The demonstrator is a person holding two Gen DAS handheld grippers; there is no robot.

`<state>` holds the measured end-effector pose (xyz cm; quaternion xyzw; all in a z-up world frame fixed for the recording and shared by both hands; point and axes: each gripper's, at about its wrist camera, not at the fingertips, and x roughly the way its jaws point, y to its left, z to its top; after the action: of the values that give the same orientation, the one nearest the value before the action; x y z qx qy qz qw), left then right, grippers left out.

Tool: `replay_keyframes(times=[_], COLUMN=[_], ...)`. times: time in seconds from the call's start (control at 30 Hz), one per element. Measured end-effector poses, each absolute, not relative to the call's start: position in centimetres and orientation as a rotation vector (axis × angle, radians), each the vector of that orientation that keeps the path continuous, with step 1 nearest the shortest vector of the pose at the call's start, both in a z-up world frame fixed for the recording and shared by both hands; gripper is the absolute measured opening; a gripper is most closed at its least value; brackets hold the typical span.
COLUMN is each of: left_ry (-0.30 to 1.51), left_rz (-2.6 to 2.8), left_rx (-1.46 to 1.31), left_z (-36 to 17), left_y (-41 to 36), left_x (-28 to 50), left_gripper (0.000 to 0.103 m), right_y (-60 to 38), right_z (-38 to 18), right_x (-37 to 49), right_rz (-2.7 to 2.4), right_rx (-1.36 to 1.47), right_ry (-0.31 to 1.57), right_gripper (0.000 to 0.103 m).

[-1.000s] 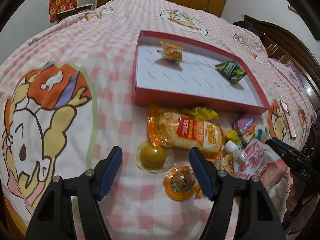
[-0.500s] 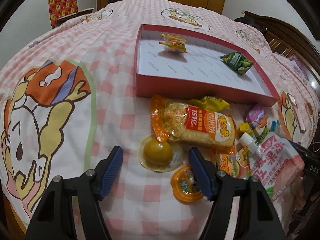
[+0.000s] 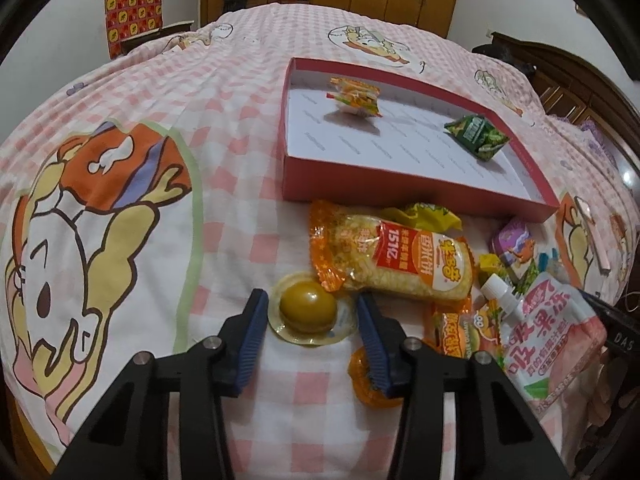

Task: Organize snacks
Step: 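Grasp the clear bag with blue clips with the right tool while the left tool grasps the yellow jelly cup, then lift both held snacks and carry them over the red box tray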

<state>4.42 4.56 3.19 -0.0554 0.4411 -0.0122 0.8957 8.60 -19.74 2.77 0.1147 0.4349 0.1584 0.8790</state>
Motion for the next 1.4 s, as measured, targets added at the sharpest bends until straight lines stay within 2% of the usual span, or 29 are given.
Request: replay_keyframes(times=[0.2, 0.57, 1.4], left_ry=[0.914, 0.890, 0.806], left_rz=[-0.040, -0.050, -0.059], left_rx=[-0.123, -0.140, -0.120], left_z=[3.5, 4.7, 8.5], left_y=[4.8, 5.3, 5.1], left_x=[4.1, 3.2, 3.9], left_gripper=[0.047, 0.047, 0.047], right_y=[-19.6, -19.8, -19.7], right_z=[3.0, 4.4, 7.0], right_x=[8.3, 7.4, 7.7], right_rz=[0.341, 0.343, 0.364], right_rx=[0.230, 0.215, 0.199], right_ry=[0.898, 0.851, 0.799], right_gripper=[0.043, 0.037, 0.037])
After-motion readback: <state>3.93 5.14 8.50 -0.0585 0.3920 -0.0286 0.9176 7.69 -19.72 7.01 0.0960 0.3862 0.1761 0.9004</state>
